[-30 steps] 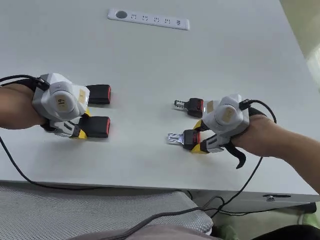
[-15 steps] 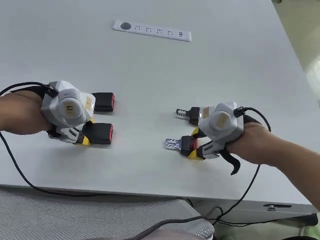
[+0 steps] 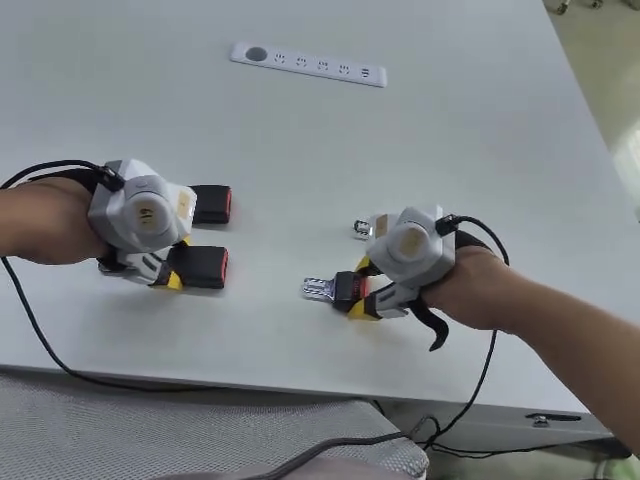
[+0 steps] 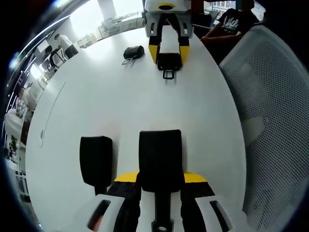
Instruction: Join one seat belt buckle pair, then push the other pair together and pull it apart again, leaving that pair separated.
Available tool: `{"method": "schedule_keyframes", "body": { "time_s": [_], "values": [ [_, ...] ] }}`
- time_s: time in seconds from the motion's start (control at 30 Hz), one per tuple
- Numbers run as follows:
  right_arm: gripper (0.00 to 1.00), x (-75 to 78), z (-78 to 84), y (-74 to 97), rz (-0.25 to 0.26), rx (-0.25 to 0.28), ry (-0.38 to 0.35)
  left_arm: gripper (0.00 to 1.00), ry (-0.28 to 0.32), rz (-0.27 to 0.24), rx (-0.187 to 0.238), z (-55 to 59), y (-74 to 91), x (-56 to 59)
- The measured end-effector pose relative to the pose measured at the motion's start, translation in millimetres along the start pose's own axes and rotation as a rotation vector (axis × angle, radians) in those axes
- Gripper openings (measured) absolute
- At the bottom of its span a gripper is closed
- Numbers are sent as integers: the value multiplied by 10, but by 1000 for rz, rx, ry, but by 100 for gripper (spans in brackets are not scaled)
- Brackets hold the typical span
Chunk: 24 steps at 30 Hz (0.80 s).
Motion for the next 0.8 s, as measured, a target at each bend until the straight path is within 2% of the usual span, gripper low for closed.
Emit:
{"method": "schedule_keyframes", "body": {
  "time_s": [0.33, 0.53, 0.8],
  "values": [
    [35, 36, -310, -160, 0, 26, 9, 32, -2, 4, 2, 2, -2, -4],
    [35, 59, -503, -249, 0, 39, 5, 32, -5, 10, 0, 62, -85, -80],
    [35, 51, -700, -342, -7, 32, 20, 32, -5, 11, 3, 106, -139, -118]
  ]
}}
Point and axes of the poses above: the centre of the closed fingertips' face, and the gripper's own axes: y roughly backward along the fingers, x roughly to its right, z roughly out of its underside, the point moved 6 cm from there along y, roughly backward along the fingers, and after that the axes turned 3 degrees about -z, right-handed, at the moved point
